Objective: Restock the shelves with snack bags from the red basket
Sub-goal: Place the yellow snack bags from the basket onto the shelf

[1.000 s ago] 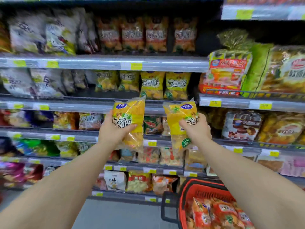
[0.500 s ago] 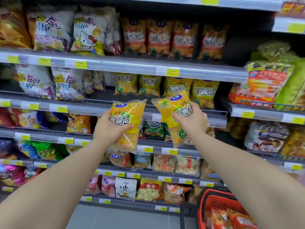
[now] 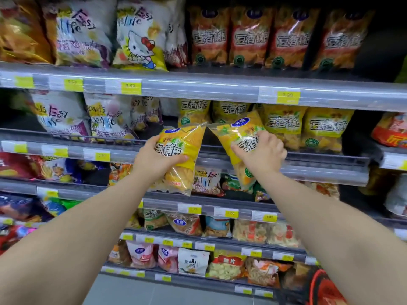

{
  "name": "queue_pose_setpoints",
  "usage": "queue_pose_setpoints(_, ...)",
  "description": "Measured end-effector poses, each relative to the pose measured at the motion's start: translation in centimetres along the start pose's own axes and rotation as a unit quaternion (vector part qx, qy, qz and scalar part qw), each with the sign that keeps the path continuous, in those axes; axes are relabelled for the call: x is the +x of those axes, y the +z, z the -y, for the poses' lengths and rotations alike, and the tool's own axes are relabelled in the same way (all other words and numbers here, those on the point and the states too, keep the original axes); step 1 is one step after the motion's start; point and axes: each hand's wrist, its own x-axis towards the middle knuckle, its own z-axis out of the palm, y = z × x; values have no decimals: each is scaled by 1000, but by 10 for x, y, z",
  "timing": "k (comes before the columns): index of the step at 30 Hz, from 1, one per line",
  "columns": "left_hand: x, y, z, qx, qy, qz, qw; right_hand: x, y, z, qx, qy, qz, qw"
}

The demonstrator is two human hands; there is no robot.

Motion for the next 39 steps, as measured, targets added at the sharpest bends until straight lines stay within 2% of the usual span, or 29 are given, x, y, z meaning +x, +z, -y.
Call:
queue_pose_setpoints(5, 16, 1, 10, -7, 17, 25, 1000, -5, -14, 1, -70, -29, 103, 992)
queue_pose_setpoints(9, 19, -12, 10, -54, 12, 60, 997, -20, -27, 0, -81, 0, 234, 969)
queue_pose_setpoints(11, 18, -21, 11, -59, 18, 70, 996, -31, -33, -1, -61, 12, 260, 964)
queue_pose_setpoints(14, 18, -33, 12, -35, 41, 79, 995, -45, -34, 6, -57, 18, 220, 974)
queue_pose_setpoints(20, 14, -43, 17, -56, 42, 117, 991, -59, -12, 39, 11, 126, 197, 972)
queue_pose_setpoints(22, 17, -42, 22, -48, 47, 127, 990, -64, -4, 41, 24, 130, 209, 969)
queue_pose_setpoints(25, 24, -38, 28, -45, 55, 136, 988, -67, 5, 37, 25, 90, 215, 972)
queue_pose_setpoints(29, 36, -39, 28, -41, 75, 192, 978, -57, -2, 30, 29, 45, 109, 993)
queue_pose_setpoints(32, 47, -43, 25, -23, 88, 245, 965, -35, -16, 34, 93, 96, 33, 990)
queue_pose_setpoints(39, 63, -42, 17, -70, 83, 302, 947, 9, -5, 64, 159, 156, 27, 975)
